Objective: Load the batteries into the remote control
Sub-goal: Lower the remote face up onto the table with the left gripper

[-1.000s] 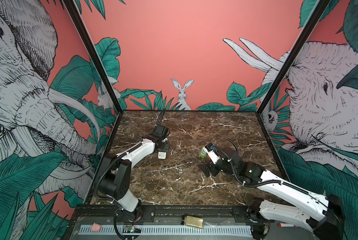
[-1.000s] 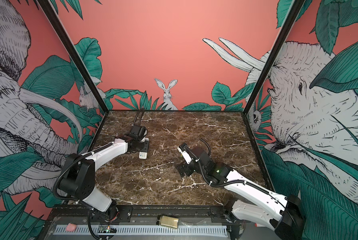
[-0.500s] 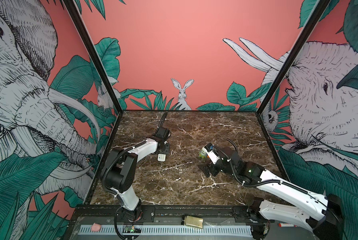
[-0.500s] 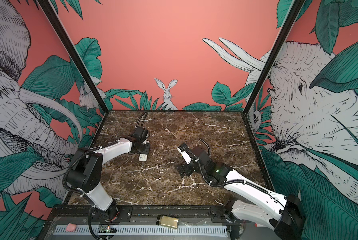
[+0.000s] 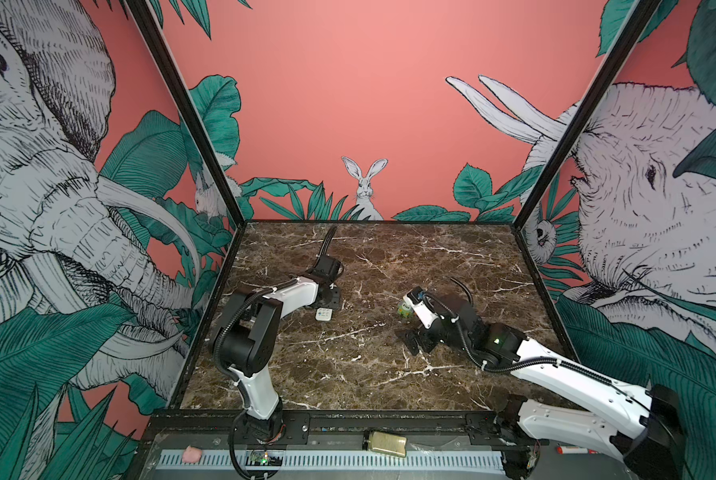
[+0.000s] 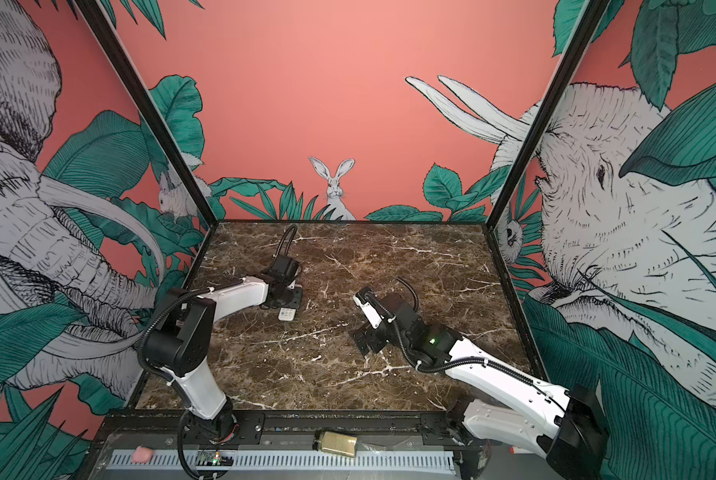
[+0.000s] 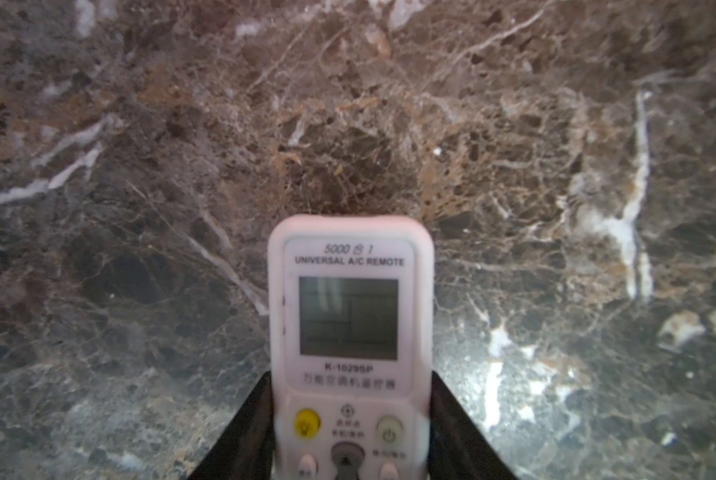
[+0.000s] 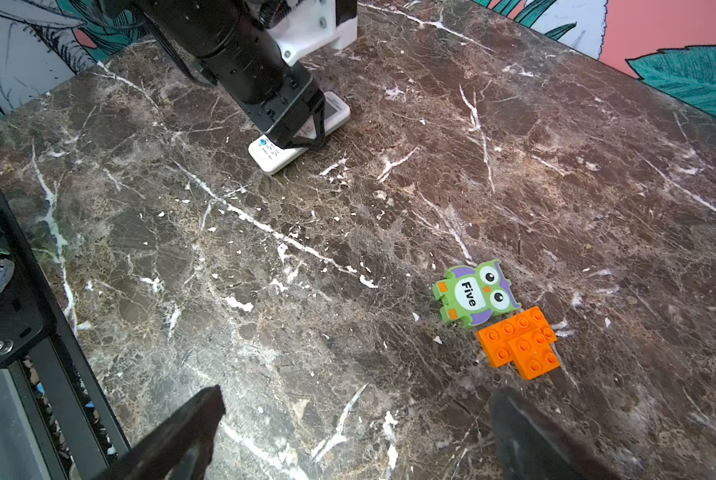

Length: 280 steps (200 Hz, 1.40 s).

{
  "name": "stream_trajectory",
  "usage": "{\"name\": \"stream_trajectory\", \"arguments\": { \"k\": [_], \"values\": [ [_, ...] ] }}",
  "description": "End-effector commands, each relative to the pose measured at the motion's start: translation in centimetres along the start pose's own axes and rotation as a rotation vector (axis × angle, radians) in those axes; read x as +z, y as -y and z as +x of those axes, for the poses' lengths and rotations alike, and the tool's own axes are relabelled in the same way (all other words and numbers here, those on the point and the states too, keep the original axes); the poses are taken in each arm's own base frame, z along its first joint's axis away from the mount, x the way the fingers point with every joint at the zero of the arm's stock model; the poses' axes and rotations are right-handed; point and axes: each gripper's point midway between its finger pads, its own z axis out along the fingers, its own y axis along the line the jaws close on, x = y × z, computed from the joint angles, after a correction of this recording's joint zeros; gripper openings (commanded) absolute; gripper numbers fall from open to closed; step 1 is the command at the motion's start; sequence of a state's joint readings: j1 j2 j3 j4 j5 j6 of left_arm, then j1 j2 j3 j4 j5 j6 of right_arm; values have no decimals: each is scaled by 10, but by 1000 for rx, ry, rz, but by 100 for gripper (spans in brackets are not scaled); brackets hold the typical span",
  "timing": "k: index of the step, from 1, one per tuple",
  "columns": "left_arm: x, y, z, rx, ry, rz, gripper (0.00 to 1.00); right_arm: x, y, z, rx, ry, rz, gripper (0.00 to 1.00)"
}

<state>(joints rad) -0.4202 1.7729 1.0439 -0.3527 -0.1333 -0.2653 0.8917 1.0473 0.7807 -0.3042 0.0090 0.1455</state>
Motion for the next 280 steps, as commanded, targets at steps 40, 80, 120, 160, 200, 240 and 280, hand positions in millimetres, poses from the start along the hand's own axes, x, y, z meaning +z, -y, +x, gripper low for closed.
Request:
{"name": "stream_trajectory", "arguments": {
  "k": [40, 80, 120, 160, 200, 240, 280],
  "values": [
    [12, -6, 24, -12, -61, -18, 26, -1, 2, -8, -9, 29, 9, 99],
    [14, -7, 27, -15, -64, -18, 29, -1, 1, -7, -6, 30, 8, 99],
    [14, -7, 27, -17, -62, -17, 32, -2, 2, -6, -5, 31, 9, 99],
    [14, -5, 27, -21, -57, -4, 35, -3, 2, -5, -2, 33, 12, 99],
    [12, -5, 26, -22, -49, -1, 39, -3, 2, -4, 1, 34, 12, 99],
    [11, -4, 26, -25, -45, 6, 44, -3, 3, -6, 2, 34, 14, 99],
    [9, -2, 23, -26, -35, 17, 52, -3, 3, -6, 7, 34, 13, 99]
  ]
}}
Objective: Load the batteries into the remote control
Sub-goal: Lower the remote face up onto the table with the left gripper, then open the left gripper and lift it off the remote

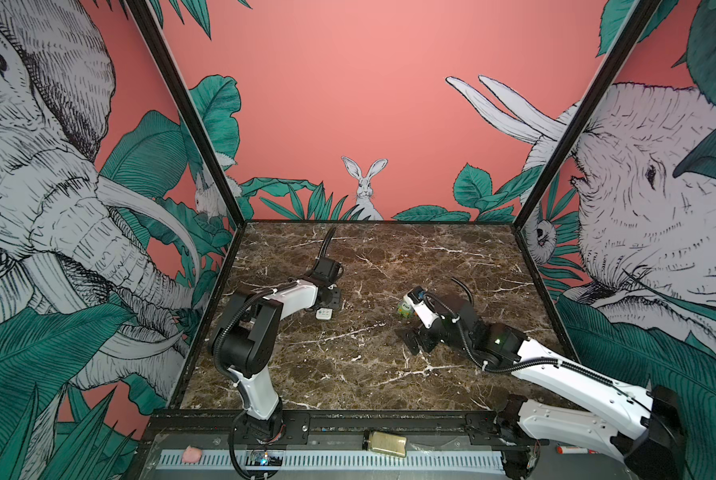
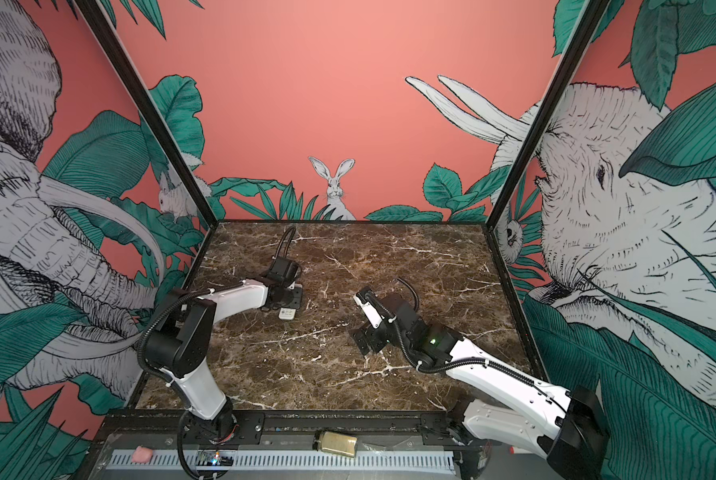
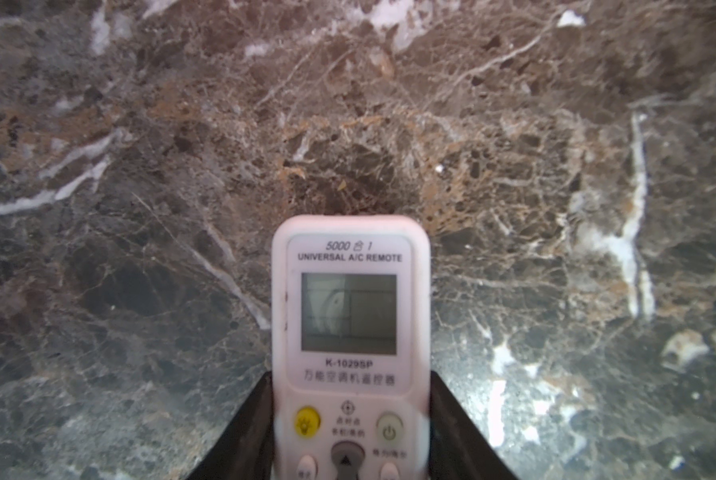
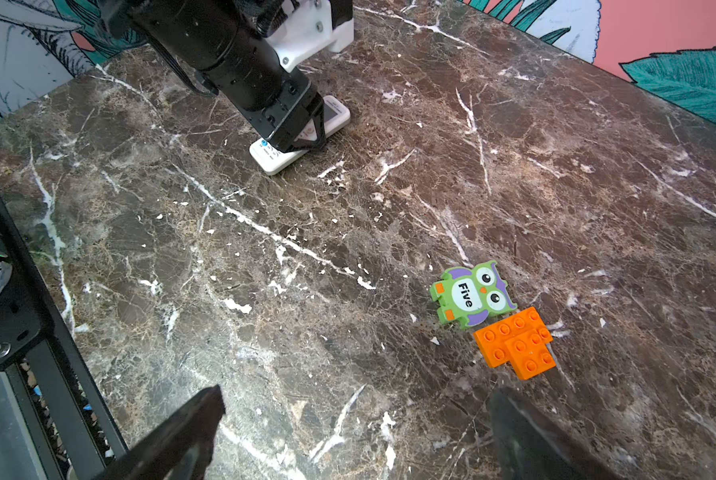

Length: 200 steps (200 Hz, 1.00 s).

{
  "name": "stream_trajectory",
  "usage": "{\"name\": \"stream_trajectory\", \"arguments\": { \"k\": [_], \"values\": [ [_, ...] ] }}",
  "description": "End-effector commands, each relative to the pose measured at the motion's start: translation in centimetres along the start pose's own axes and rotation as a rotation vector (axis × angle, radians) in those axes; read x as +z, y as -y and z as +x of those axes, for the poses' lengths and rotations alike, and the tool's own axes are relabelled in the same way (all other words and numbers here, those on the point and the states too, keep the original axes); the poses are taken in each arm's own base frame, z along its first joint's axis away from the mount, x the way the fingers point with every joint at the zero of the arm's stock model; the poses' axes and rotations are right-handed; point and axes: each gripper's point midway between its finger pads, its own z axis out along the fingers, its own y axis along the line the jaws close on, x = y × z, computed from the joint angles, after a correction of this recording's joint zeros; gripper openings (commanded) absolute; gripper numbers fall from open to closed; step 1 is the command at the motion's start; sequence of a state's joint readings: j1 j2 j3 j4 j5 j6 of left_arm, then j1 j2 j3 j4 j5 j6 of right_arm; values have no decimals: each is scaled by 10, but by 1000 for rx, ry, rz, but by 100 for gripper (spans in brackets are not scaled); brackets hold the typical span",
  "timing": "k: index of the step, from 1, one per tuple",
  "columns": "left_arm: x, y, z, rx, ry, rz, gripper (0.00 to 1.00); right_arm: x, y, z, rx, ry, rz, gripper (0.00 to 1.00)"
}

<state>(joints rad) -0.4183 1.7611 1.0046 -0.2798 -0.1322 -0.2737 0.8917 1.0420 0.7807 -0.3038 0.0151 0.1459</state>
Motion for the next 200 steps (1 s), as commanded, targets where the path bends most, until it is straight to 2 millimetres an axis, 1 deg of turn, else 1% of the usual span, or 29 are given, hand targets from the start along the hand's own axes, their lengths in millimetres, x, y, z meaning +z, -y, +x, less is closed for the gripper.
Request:
{"name": "stream_trajectory", "arguments": {
  "k": [1, 36, 58, 80, 116, 149, 176, 188, 200],
  "values": [
    [5, -3, 26, -11, -79, 5, 53, -1, 2, -5, 7, 27, 8, 99],
    [2, -2, 25, -11, -70, 13, 64, -2, 2, -5, 10, 29, 8, 99],
    [-1, -2, 25, -10, -65, 17, 75, -3, 2, -5, 11, 29, 11, 99],
    [-5, -2, 22, -12, -55, 22, 83, -3, 3, -4, 15, 30, 15, 99],
    [-17, 0, 18, -13, -33, 37, 89, -4, 4, -2, 18, 29, 23, 99],
    [-34, -2, 14, -8, -3, 39, 91, -5, 8, 0, 27, 29, 41, 99],
    [-49, -8, 14, 4, 22, 27, 93, -3, 5, 3, 10, 29, 25, 99],
    [-54, -12, 16, 19, 24, 7, 94, -2, 10, 5, 10, 16, 56, 99],
    [-60, -16, 18, 34, 28, -6, 96, -2, 20, 8, 9, -4, 113, 99]
  ]
}}
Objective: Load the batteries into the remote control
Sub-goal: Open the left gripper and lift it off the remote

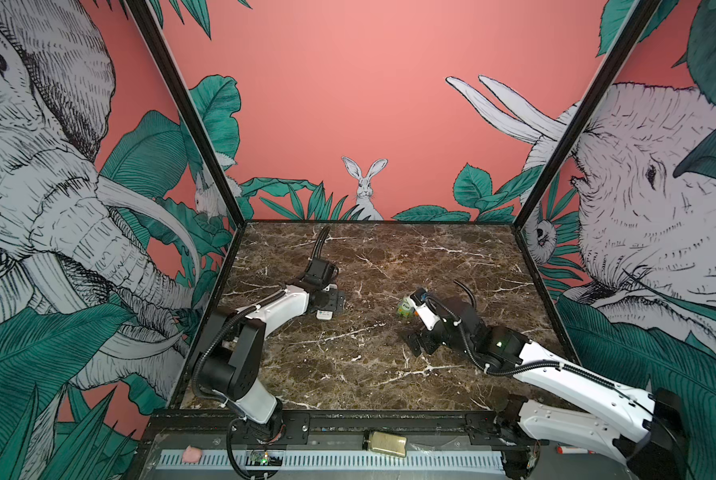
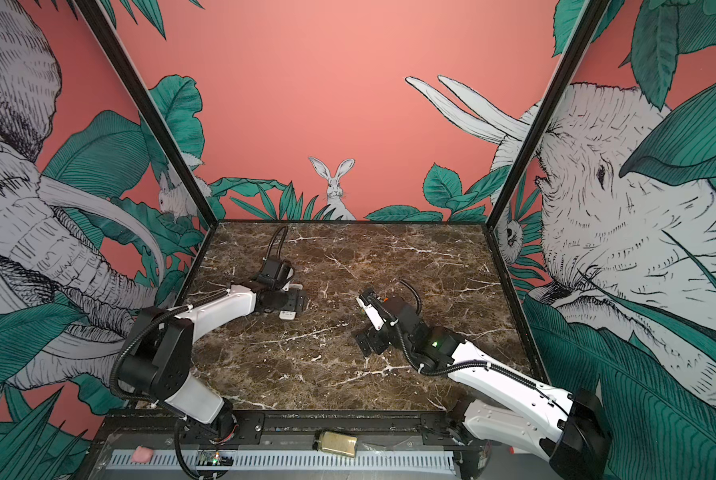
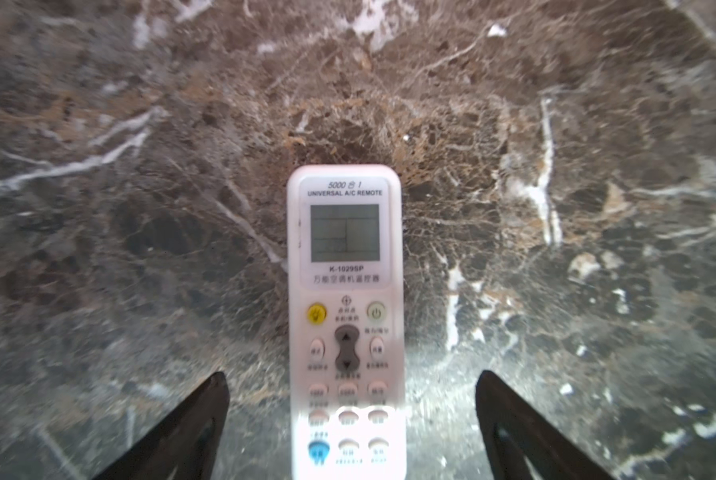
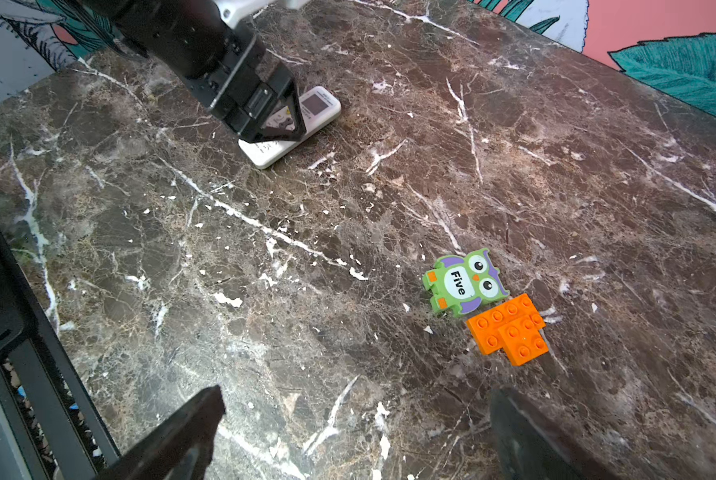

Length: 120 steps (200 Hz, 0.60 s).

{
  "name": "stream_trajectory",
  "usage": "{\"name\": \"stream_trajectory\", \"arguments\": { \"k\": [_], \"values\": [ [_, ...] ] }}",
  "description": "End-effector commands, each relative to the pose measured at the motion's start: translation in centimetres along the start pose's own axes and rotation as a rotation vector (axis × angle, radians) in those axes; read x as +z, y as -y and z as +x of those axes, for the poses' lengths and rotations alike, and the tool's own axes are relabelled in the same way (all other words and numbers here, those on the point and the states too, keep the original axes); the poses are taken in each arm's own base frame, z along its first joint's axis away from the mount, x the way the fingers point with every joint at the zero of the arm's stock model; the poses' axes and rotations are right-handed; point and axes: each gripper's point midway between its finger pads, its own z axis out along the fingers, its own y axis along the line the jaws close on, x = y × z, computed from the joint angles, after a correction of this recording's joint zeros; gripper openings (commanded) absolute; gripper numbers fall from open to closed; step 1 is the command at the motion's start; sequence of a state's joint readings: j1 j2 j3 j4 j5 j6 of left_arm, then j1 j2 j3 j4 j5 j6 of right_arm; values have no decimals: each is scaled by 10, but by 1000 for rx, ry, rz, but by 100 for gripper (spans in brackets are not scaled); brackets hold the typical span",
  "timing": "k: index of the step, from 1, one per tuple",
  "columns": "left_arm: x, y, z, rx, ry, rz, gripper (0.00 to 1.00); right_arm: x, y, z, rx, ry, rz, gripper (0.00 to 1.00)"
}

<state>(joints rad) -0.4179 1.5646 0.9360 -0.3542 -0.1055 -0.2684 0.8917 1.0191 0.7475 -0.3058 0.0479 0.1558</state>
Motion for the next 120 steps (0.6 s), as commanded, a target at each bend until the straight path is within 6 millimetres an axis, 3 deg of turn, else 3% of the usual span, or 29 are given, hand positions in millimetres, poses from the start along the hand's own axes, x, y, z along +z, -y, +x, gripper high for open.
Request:
{"name": "stream_trajectory", "arguments": {
  "k": [1, 44, 77, 120],
  "values": [
    [-15, -13, 13, 36, -16, -44, 96, -1, 15, -2, 0, 4, 85, 99],
    [-48, -10, 11, 54, 152, 26, 99, -5, 52, 12, -43, -27, 290, 99],
    [-71, -27, 10, 3, 292, -27, 99, -7, 82, 20, -32, -27, 429, 99],
    [-80, -30, 9, -50, 332, -28, 99, -25, 121, 17, 13, 100, 648, 99]
  ]
}}
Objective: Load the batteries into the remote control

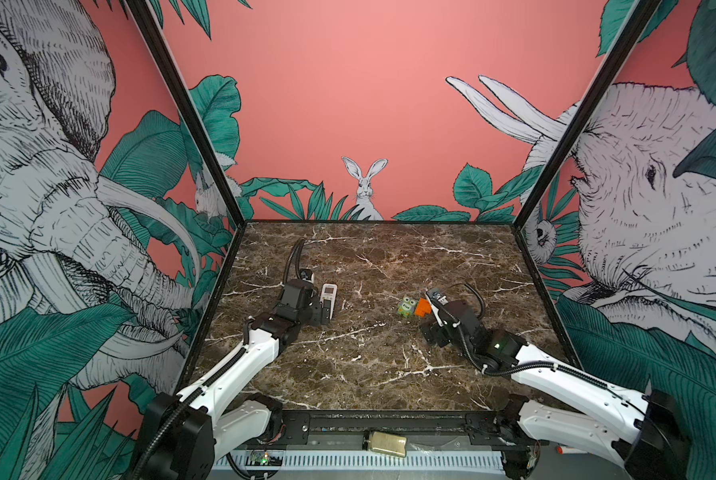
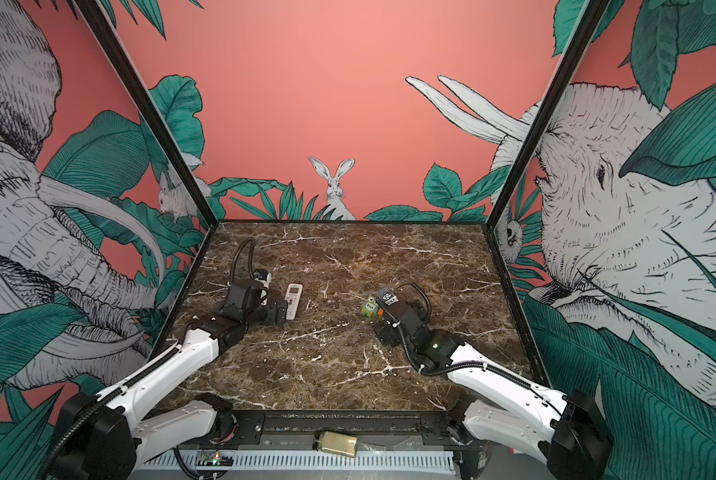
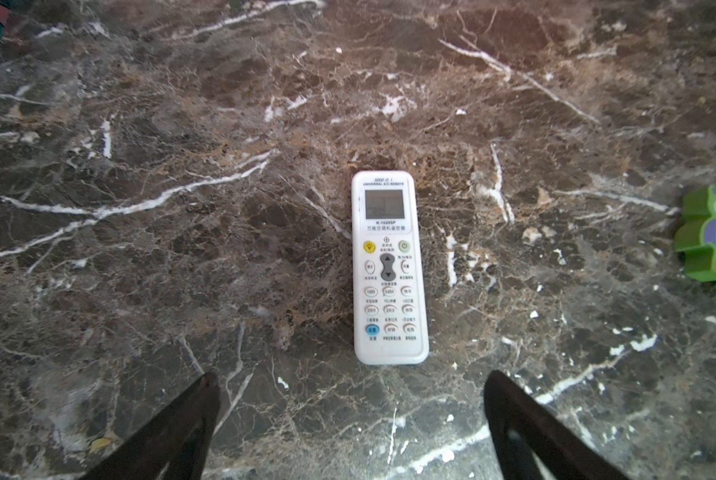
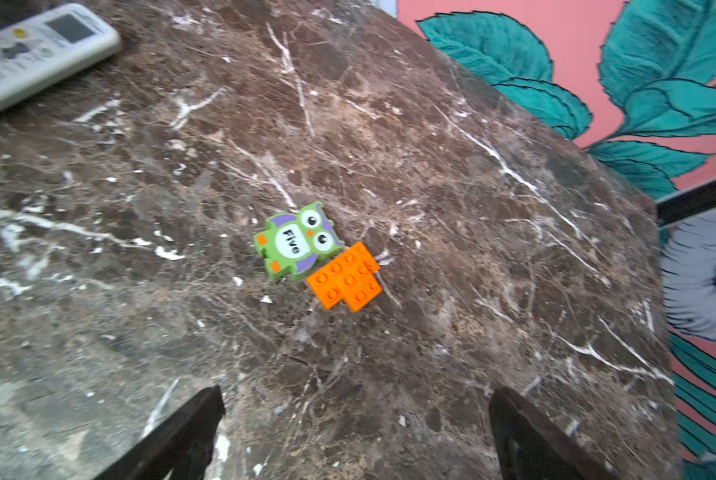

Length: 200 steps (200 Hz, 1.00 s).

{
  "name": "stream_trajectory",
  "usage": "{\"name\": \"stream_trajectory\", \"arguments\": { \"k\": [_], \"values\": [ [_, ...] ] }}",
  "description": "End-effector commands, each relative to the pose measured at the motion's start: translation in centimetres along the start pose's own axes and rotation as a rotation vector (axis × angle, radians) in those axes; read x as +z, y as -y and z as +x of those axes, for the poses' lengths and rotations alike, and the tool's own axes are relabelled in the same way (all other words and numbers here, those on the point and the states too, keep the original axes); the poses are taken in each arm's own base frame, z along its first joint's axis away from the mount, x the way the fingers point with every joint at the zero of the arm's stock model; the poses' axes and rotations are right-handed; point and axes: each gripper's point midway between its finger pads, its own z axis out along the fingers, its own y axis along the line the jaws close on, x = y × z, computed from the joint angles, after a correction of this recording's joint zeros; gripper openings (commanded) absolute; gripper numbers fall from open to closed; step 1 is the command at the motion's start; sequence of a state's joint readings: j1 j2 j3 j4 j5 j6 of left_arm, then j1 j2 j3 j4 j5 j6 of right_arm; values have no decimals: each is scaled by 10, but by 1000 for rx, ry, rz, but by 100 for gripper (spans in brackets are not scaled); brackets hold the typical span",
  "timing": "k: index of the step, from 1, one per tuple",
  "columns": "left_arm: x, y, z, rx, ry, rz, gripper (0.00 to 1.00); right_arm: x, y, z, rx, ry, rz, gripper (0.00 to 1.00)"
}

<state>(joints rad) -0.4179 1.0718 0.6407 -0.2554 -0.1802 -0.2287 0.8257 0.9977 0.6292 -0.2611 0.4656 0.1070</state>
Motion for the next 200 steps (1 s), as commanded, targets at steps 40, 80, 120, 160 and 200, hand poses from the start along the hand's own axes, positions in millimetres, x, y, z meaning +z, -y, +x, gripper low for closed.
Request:
{"name": "stream_trajectory", "arguments": {
  "k": [40, 80, 120, 160, 200],
  "values": [
    [-8, -44, -2, -127, 61, -238, 99, -5, 74, -6, 156, 206, 336, 99],
    [-20, -78, -5, -85, 104, -448, 99, -4, 108, 14, 194, 209, 430, 99],
    [-14, -79, -15, -28, 163, -468, 100, 4, 124, 21, 189, 240, 435, 99],
    [-12, -86, -30, 34, 207, -535, 100, 23, 148, 45, 220, 207, 499, 99],
    [-6, -88, -44, 87, 242, -591, 99, 35, 152, 45, 199, 300, 500, 99]
  ]
}}
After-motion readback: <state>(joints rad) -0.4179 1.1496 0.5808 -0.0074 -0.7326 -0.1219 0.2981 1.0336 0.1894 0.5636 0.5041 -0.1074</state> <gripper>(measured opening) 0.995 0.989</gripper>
